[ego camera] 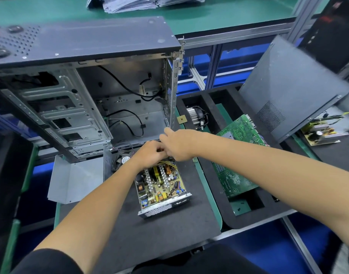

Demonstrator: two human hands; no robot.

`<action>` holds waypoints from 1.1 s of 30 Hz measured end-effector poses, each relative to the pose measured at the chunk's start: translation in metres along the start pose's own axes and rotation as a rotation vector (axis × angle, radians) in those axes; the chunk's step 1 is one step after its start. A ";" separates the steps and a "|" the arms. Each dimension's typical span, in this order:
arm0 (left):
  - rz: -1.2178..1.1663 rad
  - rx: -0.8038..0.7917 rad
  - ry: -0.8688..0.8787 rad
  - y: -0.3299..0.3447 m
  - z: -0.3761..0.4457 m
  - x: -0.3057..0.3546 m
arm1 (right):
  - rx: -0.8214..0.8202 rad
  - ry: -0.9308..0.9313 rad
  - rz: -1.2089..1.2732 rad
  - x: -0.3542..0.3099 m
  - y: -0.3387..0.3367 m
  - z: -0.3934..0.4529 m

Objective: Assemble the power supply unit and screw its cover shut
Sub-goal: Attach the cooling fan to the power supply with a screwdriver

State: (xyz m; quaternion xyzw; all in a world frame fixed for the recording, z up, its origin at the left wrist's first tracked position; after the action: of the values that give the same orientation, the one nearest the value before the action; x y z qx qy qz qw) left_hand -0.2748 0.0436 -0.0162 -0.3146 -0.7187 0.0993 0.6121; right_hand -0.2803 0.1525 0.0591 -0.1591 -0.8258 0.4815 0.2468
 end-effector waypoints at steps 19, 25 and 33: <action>0.020 -0.013 -0.046 0.001 0.003 -0.002 | -0.106 -0.029 -0.120 -0.005 -0.011 -0.003; 0.035 -0.026 0.002 0.001 0.002 -0.002 | 0.066 -0.030 -0.081 -0.003 -0.020 -0.008; 0.065 -0.006 0.003 0.002 0.003 -0.002 | 0.038 0.005 -0.119 -0.004 -0.005 -0.012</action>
State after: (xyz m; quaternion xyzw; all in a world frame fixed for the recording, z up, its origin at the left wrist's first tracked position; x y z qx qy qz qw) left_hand -0.2767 0.0443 -0.0195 -0.3397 -0.7075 0.1168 0.6086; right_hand -0.2700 0.1565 0.0676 -0.1063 -0.8239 0.4812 0.2798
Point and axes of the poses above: each hand's wrist, its own z-axis towards the middle knuckle, its own y-axis out of the palm, x = y × z, the point moved 4 cm from there along z, towards the middle knuckle, and after that the axes turned 12 degrees about -z, right-handed, at the moved point
